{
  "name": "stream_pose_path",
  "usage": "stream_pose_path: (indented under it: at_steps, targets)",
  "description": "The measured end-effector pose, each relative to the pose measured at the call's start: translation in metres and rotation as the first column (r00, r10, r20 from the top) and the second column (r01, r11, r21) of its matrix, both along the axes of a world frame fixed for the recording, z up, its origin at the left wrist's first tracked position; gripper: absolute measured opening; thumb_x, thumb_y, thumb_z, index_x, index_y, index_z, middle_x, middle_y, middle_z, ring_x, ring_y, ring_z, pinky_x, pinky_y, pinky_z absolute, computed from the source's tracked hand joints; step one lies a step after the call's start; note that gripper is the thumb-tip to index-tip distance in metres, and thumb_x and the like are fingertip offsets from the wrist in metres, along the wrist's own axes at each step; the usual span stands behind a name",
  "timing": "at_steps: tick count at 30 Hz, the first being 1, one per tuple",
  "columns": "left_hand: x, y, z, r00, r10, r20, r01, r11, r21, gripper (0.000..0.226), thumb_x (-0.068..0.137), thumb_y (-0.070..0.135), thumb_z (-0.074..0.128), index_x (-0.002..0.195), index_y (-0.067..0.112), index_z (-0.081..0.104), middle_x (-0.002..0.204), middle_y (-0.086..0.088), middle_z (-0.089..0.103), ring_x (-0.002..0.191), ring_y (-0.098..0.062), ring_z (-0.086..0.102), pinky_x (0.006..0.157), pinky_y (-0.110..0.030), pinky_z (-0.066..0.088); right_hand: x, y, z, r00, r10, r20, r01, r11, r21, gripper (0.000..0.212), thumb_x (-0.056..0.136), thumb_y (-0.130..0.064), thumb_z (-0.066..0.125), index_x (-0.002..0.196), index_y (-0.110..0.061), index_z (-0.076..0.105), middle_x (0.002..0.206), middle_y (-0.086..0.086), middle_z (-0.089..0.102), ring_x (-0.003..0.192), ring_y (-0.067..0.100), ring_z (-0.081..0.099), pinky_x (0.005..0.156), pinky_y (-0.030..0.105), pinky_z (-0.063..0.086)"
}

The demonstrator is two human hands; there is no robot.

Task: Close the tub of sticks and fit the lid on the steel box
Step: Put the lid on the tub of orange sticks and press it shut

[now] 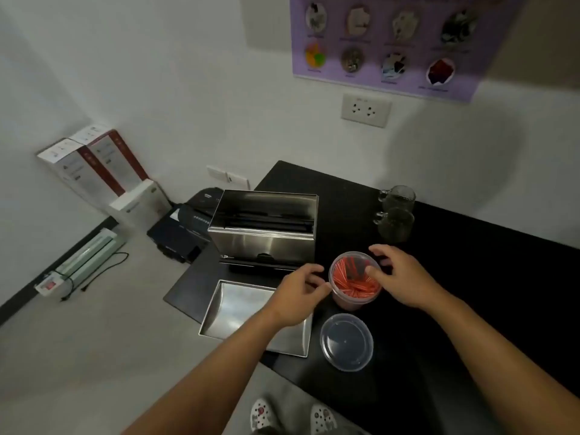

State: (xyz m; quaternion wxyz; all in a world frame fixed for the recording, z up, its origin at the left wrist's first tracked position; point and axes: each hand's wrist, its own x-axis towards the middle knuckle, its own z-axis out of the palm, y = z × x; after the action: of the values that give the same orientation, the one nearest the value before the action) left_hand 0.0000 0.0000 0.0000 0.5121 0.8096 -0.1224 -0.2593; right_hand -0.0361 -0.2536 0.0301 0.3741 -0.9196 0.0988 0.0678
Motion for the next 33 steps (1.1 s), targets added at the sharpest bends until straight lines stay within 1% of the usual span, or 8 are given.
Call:
stream_pose_path:
  at_steps: [4,9,13,16,19,22,27,33]
  targets:
    - [-0.002,-0.016,-0.001,0.999,0.035,0.014,-0.036,0.997,0.071,0.064,0.099,0.042,0.067,0.155,0.020,0.044,0.081,0.006,0.067,0.082,-0.013,0.070,0.076,-0.022,0.050,-0.004,0.000,-0.012,0.996,-0.002,-0.085,0.012,0.994,0.108,0.059,0.098,-0.027,0.069,0.152,-0.028,0.046,0.130,-0.011,0.059,0.100,0.003,0.062,0.076,0.016,0.047]
    - [-0.003,-0.021,-0.006,1.000,-0.010,0.004,0.009,0.999,0.045,0.059,0.100,0.033,0.067,0.153,0.016,0.048,0.074,0.008,0.068,0.076,-0.006,0.068,0.082,-0.029,0.057,-0.005,0.005,-0.019,0.999,-0.019,-0.041,0.026,0.985,0.168,0.043,0.102,-0.025,0.061,0.143,-0.037,0.054,0.111,-0.023,0.064,0.097,-0.008,0.064,0.071,0.007,0.046]
    - [-0.008,-0.019,-0.001,0.999,0.001,0.034,-0.002,0.999,0.032,0.051,0.100,0.033,0.068,0.147,0.021,0.054,0.080,0.008,0.069,0.073,0.002,0.066,0.075,-0.018,0.052,-0.001,0.008,-0.010,0.996,-0.090,-0.026,0.094,0.977,0.191,0.034,0.105,-0.026,0.056,0.137,-0.034,0.062,0.105,-0.017,0.070,0.077,0.008,0.076,0.059,0.021,0.060]
    - [-0.014,-0.012,0.010,0.997,0.054,0.059,-0.051,0.997,-0.053,0.043,0.097,0.037,0.071,0.138,0.033,0.058,0.088,0.009,0.069,0.078,0.004,0.066,0.072,-0.017,0.053,-0.001,0.011,0.006,0.994,-0.107,0.008,0.102,0.964,0.245,0.033,0.104,-0.028,0.059,0.136,-0.032,0.065,0.106,-0.018,0.071,0.080,0.005,0.076,0.062,0.021,0.061]
    - [-0.023,-0.002,0.019,0.993,0.085,0.078,-0.071,0.982,-0.176,0.052,0.091,0.046,0.073,0.140,0.041,0.055,0.112,0.017,0.071,0.105,-0.003,0.069,0.088,-0.024,0.059,-0.002,0.019,0.021,0.993,-0.111,0.046,0.088,0.935,0.345,0.030,0.103,-0.027,0.060,0.132,-0.035,0.066,0.109,-0.013,0.073,0.086,0.004,0.076,0.064,0.017,0.059]
    - [-0.031,0.010,0.025,0.988,0.080,0.132,-0.047,0.970,-0.237,0.075,0.091,0.050,0.076,0.156,0.036,0.041,0.143,0.011,0.062,0.134,-0.011,0.059,0.105,-0.028,0.053,-0.008,0.034,0.032,0.994,-0.094,0.052,0.060,0.890,0.452,0.025,0.103,-0.026,0.062,0.118,-0.044,0.067,0.092,-0.002,0.077,0.068,0.009,0.075,0.053,0.016,0.053]
    - [-0.046,0.026,0.026,0.969,0.154,0.191,-0.081,0.936,-0.342,0.073,0.087,0.052,0.079,0.150,0.042,0.045,0.138,0.013,0.064,0.130,-0.016,0.063,0.102,-0.023,0.053,-0.013,0.065,0.028,1.000,0.002,-0.022,0.010,0.831,0.556,0.023,0.103,-0.023,0.060,0.122,-0.033,0.069,0.084,0.012,0.077,0.058,0.017,0.069,0.050,0.025,0.051]
    - [-0.053,0.051,0.019,0.959,0.226,0.169,-0.178,0.949,-0.262,0.067,0.079,0.068,0.079,0.139,0.048,0.055,0.130,0.015,0.069,0.123,-0.013,0.067,0.096,-0.023,0.057,-0.014,0.073,0.013,0.996,0.050,-0.076,-0.003,0.853,0.523,0.032,0.107,-0.044,0.046,0.113,-0.031,0.075,0.090,-0.002,0.080,0.069,0.014,0.075,0.060,0.023,0.055]
